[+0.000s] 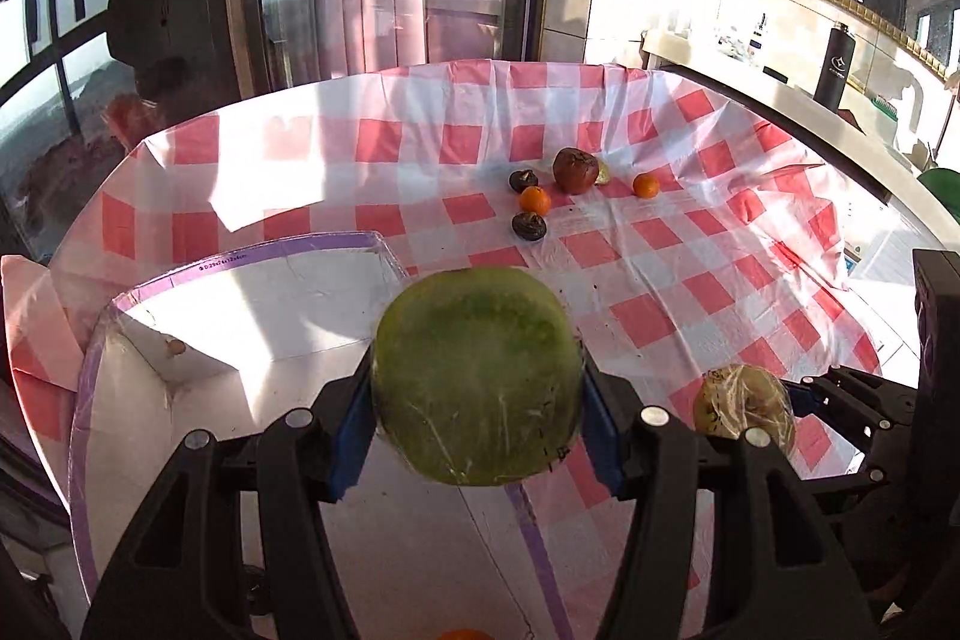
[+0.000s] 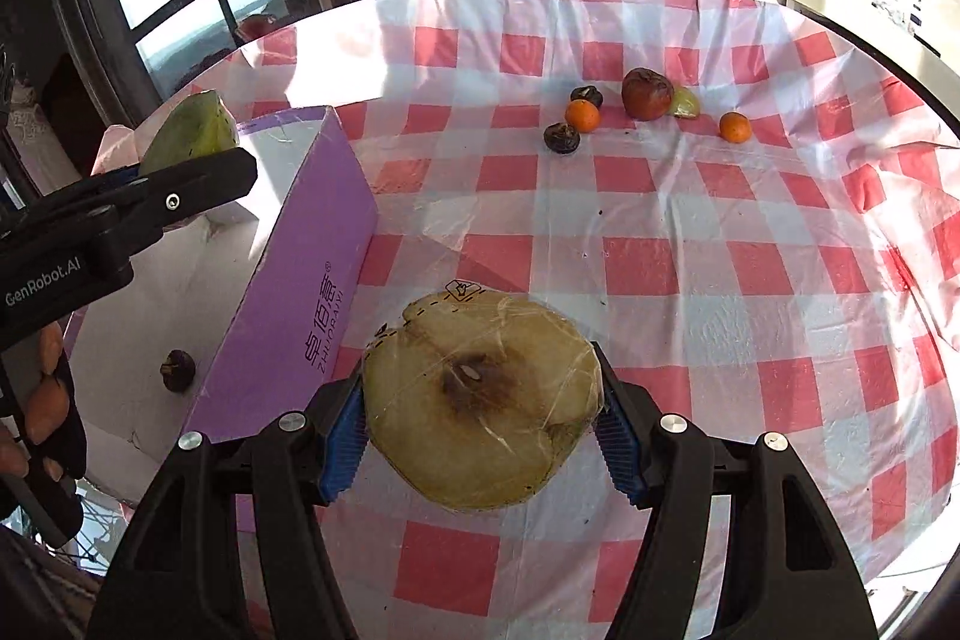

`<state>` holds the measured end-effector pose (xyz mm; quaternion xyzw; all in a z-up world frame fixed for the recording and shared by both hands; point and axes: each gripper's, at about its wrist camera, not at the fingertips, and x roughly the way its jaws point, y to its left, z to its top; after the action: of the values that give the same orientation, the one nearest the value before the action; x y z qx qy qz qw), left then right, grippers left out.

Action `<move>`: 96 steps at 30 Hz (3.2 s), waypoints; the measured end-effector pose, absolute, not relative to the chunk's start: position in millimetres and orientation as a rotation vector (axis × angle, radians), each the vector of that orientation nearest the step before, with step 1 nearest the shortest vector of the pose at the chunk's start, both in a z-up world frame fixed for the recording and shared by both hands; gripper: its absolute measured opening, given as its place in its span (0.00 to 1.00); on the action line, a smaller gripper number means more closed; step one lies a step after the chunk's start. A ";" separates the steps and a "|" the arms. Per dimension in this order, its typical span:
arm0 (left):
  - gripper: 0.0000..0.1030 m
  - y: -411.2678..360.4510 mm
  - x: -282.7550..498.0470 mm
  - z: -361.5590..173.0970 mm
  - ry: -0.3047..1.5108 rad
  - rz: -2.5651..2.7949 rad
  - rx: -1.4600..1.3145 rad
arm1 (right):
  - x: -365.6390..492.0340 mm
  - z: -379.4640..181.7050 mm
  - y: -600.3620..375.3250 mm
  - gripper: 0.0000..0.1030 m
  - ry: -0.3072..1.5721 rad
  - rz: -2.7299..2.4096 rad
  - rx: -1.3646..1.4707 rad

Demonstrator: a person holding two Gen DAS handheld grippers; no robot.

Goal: Organize fruits
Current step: 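Carry the cabbage half and pear half into the box and release both, then withdraw both tools from the box back toward the remaining fruits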

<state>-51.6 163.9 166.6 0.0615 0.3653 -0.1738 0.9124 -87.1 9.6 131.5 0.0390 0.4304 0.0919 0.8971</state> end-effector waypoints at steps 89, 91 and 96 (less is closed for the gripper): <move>0.94 156.2 -31.8 162.1 0.783 -0.164 0.191 | -82.8 91.9 -31.3 0.83 1.005 0.081 0.058; 0.94 121.6 -30.8 152.7 0.815 -0.261 0.228 | -79.4 79.8 -54.6 0.83 1.040 0.021 0.061; 0.94 48.7 -25.1 121.8 0.902 -0.395 0.301 | -67.2 56.9 -101.3 0.83 1.107 -0.058 0.022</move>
<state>-25.1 48.7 121.8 0.1437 0.4315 -0.1889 0.8703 -67.2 -101.2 56.9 0.0105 0.5256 -0.0275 0.8502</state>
